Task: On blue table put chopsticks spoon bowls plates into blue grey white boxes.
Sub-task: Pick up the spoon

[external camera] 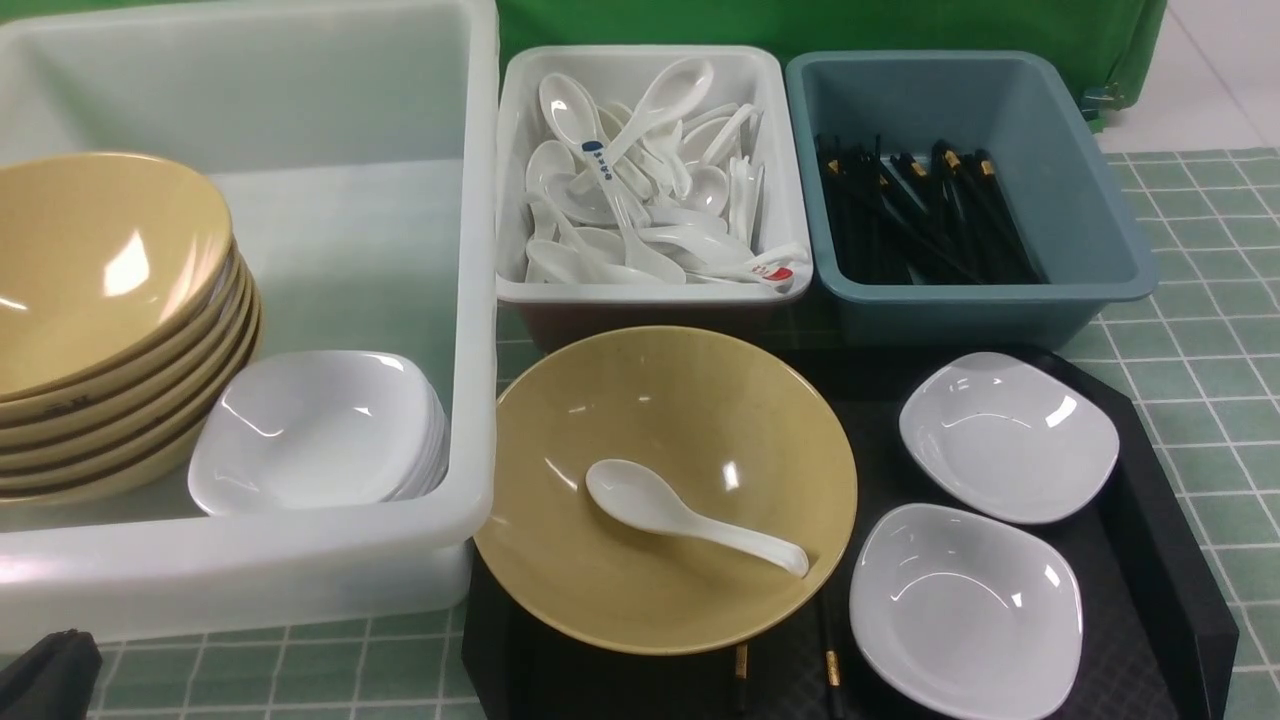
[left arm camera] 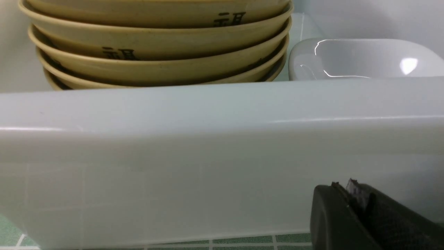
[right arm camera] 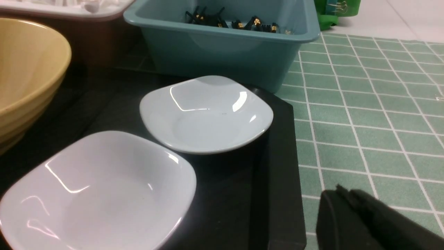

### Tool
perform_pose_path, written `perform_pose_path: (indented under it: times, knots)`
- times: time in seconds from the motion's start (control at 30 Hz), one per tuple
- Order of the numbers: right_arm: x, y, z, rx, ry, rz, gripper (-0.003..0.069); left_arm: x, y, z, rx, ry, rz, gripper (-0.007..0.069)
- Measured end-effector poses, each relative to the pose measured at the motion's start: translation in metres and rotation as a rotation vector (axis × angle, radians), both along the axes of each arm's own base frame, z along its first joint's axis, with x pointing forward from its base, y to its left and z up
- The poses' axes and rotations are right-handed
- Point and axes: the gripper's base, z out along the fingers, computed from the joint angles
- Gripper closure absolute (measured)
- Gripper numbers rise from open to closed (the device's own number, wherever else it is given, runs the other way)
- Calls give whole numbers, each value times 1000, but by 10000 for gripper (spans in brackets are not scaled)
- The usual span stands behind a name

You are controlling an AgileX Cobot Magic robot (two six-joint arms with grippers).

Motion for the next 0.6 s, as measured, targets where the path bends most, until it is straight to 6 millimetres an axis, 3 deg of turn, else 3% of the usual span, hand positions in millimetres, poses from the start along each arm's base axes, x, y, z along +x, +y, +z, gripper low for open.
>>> perform_pose_path:
  times: [0.23, 0.37, 0.47, 0.5, 0.53, 0.6]
  knots:
    - [0, 0, 0, 1, -10, 1, 587, 0, 0, 1, -4, -18, 1, 620]
    - [2, 1, 10, 11, -128, 8, 583, 2, 1, 8, -12, -99, 9, 620]
    - [2, 2, 35, 44, -407, 24, 580, 3, 3, 30, -5, -341, 35, 620]
    - [1, 2, 37, 45, -425, 25, 580, 3, 3, 30, -5, -352, 37, 620]
    - [-2, 3, 51, 72, -578, 35, 579, 1, 4, 41, 1, -468, 49, 620]
    - [-6, 3, 59, 116, -675, 45, 578, -1, 5, 48, 4, -552, 59, 620]
